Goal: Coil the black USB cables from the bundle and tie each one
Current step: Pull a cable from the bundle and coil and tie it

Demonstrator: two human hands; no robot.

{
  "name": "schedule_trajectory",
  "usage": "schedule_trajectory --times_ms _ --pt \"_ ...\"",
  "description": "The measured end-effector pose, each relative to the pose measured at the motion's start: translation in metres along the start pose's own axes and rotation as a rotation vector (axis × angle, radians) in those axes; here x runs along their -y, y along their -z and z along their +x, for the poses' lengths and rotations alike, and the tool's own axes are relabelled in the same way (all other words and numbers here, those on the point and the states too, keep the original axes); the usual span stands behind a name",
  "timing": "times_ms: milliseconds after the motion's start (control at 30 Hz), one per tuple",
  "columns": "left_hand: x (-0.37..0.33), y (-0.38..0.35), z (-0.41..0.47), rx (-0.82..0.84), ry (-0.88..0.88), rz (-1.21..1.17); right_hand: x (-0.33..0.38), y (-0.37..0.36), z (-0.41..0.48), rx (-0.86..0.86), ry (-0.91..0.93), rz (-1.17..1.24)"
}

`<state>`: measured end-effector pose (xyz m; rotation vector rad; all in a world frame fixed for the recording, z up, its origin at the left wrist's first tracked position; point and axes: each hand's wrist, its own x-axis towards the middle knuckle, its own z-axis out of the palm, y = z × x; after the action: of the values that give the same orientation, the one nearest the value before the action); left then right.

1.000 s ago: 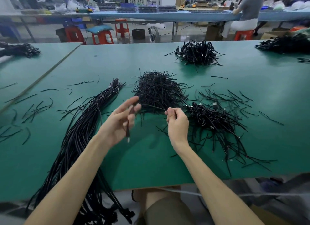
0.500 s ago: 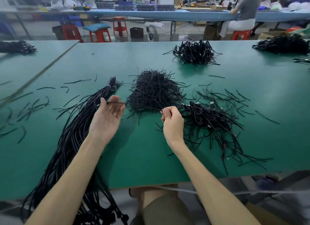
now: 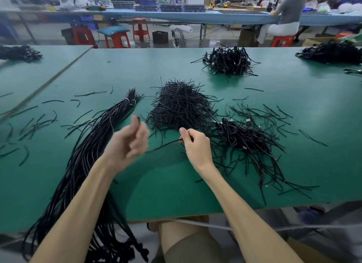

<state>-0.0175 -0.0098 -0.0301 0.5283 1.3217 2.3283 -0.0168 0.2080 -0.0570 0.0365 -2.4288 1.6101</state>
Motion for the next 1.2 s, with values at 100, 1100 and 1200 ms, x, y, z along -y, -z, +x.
schedule_trajectory --times_ms 100,1100,1200 --pt "0.017 -0.014 -0.001 0.249 0.231 0.447 -0.001 -0.001 0.000 -0.065 0.027 -0.009" --pt "0.026 -0.034 0.012 -0.316 -0.089 -0.126 0.006 -0.020 -0.021 0.228 0.608 -0.484" --pt "0.012 -0.021 0.007 -0.328 -0.125 -0.436 0.006 -0.020 -0.019 0.263 0.569 -0.523"
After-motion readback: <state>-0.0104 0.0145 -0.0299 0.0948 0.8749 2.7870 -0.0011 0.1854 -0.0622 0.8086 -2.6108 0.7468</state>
